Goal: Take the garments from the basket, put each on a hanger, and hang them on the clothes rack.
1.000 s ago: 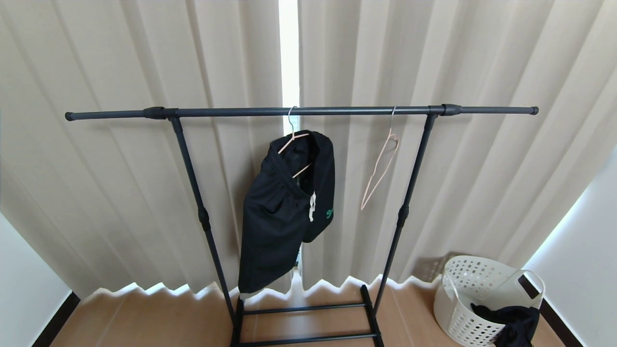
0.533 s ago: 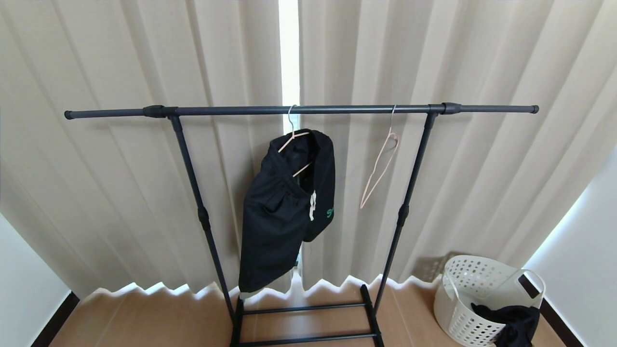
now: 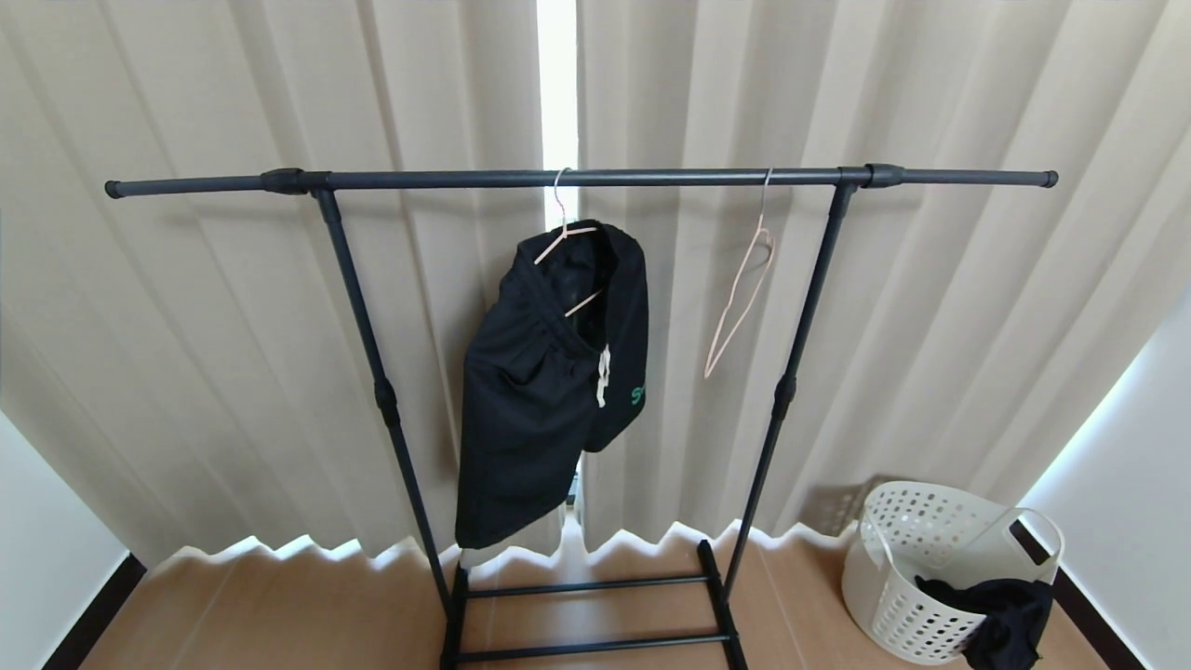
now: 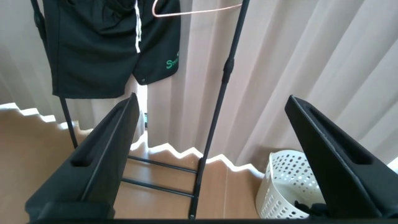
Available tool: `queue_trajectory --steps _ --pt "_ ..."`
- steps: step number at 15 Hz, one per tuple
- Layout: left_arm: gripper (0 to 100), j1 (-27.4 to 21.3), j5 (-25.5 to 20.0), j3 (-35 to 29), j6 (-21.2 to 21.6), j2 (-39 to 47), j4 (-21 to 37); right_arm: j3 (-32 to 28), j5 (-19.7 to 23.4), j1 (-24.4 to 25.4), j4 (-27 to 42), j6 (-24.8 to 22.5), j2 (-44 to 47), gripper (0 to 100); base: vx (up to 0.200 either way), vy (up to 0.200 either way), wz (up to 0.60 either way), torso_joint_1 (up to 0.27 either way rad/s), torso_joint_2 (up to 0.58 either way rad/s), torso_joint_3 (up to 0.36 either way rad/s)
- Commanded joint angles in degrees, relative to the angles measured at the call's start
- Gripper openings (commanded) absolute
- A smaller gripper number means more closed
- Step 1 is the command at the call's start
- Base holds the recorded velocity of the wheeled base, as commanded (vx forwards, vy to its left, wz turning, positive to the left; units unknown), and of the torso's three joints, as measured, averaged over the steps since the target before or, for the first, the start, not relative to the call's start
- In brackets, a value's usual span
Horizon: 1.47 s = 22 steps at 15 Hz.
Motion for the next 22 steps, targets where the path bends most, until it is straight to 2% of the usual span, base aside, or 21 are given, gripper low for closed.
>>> queue_trajectory --steps 1,13,22 --pt "100 0.0 0.1 0.0 0.0 0.1 0.0 0.0 0.0 0.0 0.0 -0.1 0.1 100 0.000 0.000 0.00 -0.168 0.39 0.222" --pt "100 0.0 -0.4 0.0 -0.2 0.1 0.0 0.0 0.0 0.0 0.0 -0.2 0.1 100 0.000 0.000 0.00 -0.208 0.51 0.304" --pt "100 0.0 -0.4 0.0 -0.2 0.1 0.0 0.0 0.0 0.0 0.0 -0.2 0.1 100 0.000 0.000 0.00 -0.158 0.49 0.336"
